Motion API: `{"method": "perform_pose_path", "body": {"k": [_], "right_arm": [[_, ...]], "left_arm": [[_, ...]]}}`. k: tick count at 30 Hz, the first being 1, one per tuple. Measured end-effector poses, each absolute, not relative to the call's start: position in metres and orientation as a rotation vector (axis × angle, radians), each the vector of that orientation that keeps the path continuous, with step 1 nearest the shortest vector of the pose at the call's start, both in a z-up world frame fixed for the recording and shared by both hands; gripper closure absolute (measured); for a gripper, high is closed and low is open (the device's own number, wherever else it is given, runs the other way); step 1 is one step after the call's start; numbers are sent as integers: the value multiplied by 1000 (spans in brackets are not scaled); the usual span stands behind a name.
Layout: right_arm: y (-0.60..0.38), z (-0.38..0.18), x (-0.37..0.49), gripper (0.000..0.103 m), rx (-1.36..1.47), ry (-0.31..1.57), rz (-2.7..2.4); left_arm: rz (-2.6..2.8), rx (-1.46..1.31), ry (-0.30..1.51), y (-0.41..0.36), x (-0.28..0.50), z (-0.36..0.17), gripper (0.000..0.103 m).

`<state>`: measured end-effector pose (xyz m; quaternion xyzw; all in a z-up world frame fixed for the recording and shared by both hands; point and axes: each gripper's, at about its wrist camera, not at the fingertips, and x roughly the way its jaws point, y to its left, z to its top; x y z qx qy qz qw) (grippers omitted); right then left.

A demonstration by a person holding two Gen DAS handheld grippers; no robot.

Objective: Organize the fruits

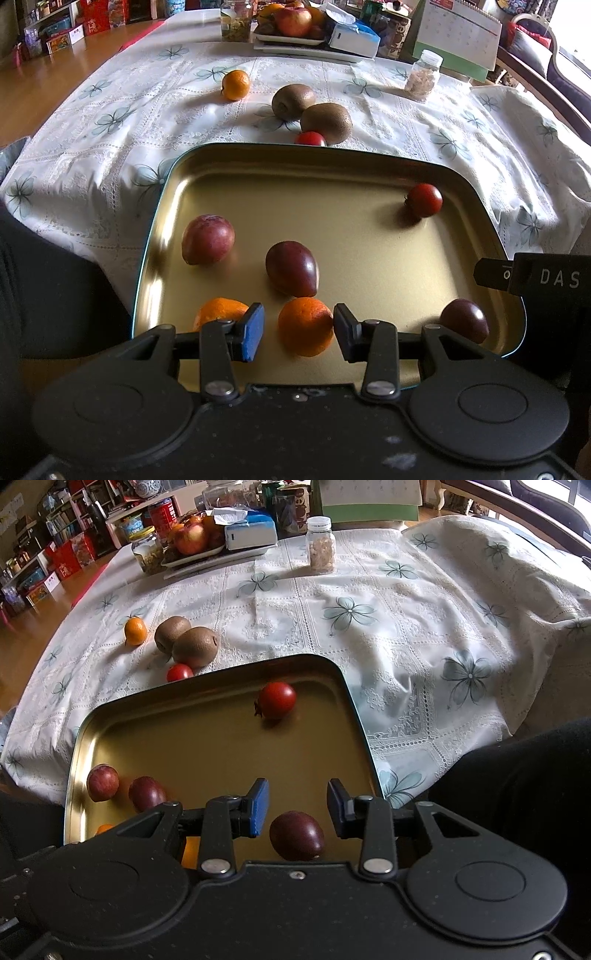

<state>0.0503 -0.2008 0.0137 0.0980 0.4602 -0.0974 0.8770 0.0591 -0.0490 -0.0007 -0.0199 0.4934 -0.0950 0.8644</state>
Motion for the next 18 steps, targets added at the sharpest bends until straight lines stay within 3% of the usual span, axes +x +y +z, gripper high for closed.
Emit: {"method": "perform_pose_path", "body": {"k": [18], "right_arm": [[-189,5,53,58,127,1020,-200]], "left_arm": [[-168,-39,1005,-46,60,2,61]]}}
